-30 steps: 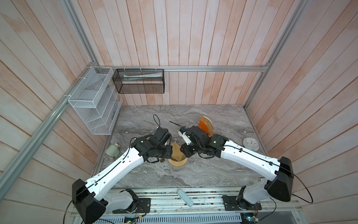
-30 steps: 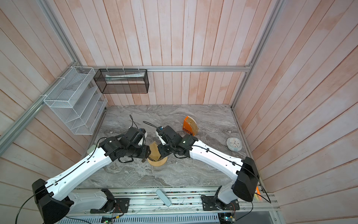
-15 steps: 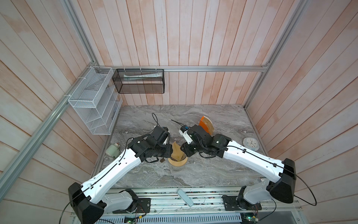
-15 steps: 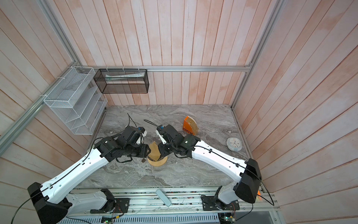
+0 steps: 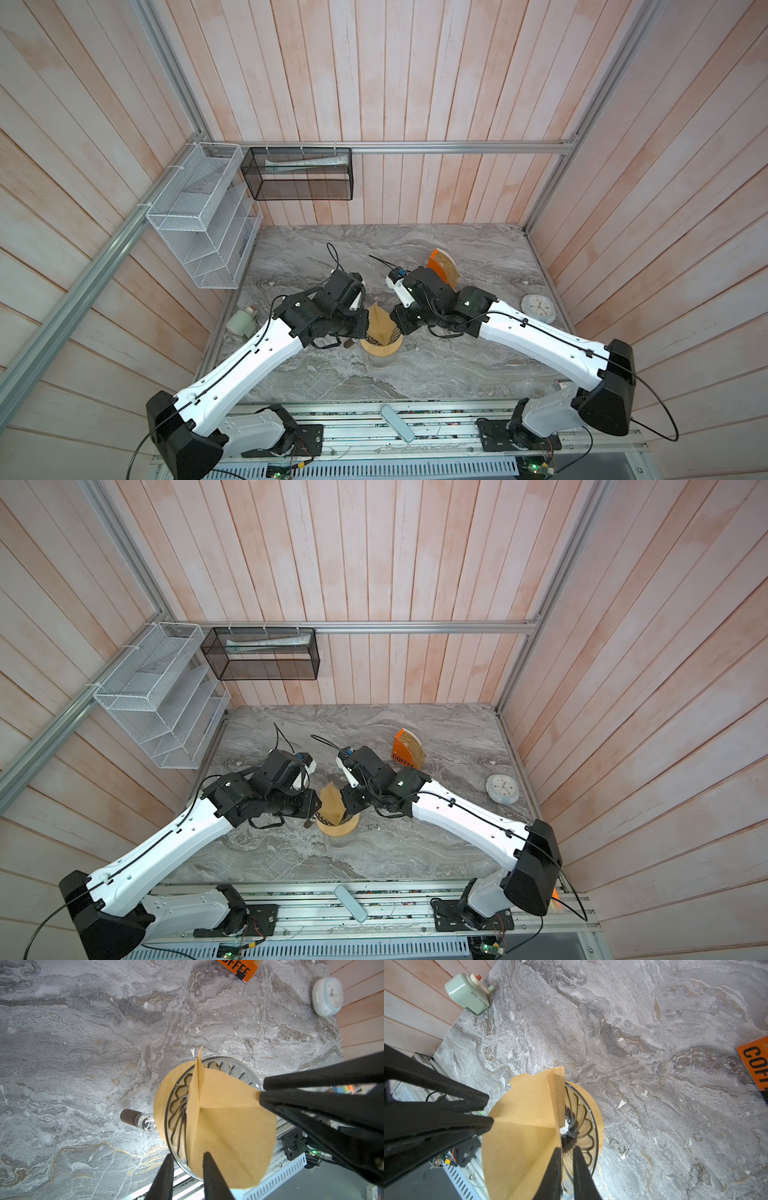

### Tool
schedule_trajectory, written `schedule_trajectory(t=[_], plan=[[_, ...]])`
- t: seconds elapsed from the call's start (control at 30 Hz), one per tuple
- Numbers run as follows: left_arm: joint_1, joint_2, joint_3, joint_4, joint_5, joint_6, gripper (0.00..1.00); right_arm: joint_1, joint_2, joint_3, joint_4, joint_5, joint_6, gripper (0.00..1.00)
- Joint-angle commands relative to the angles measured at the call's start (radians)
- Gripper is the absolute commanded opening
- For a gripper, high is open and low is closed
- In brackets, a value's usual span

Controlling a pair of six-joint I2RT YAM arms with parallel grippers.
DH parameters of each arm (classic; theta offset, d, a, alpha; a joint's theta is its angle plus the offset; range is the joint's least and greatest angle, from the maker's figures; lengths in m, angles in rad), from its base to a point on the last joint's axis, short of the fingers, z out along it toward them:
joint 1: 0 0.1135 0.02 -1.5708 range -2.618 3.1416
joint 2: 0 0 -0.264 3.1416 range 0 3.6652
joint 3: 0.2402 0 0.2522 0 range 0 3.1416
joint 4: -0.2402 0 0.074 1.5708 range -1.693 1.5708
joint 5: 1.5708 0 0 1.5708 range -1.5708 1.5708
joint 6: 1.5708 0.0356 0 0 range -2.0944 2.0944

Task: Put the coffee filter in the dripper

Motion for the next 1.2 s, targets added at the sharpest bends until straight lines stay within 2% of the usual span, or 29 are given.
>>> schedule_trajectory(t=[0.0, 0.13, 0.33, 0.4, 0.43, 0.57, 1.17], plan=[[0.005, -0.002, 0.002, 0.024, 0.012, 0.007, 0.27, -0.007, -0.010, -0.017, 0.004, -0.009, 0.009, 0.13], [0.005, 0.004, 0.005, 0.029, 0.018, 0.010, 0.26, -0.008, -0.009, -0.019, 0.002, -0.010, 0.009, 0.13], [0.005, 0.015, -0.001, 0.037, 0.021, 0.017, 0.14, -0.011, -0.003, -0.019, 0.003, -0.014, 0.009, 0.11], [0.005, 0.017, -0.004, 0.039, 0.021, 0.017, 0.13, -0.012, -0.001, -0.017, 0.004, -0.015, 0.007, 0.10], [0.005, 0.017, -0.006, 0.042, 0.020, 0.018, 0.09, -0.013, 0.000, -0.016, 0.003, -0.015, 0.008, 0.10], [0.005, 0.022, -0.005, 0.050, 0.021, 0.022, 0.05, -0.014, 0.004, -0.011, 0.000, -0.015, 0.006, 0.09], [0.005, 0.046, -0.029, 0.061, 0.017, 0.029, 0.03, -0.015, 0.028, -0.013, -0.015, -0.008, 0.003, 0.07]])
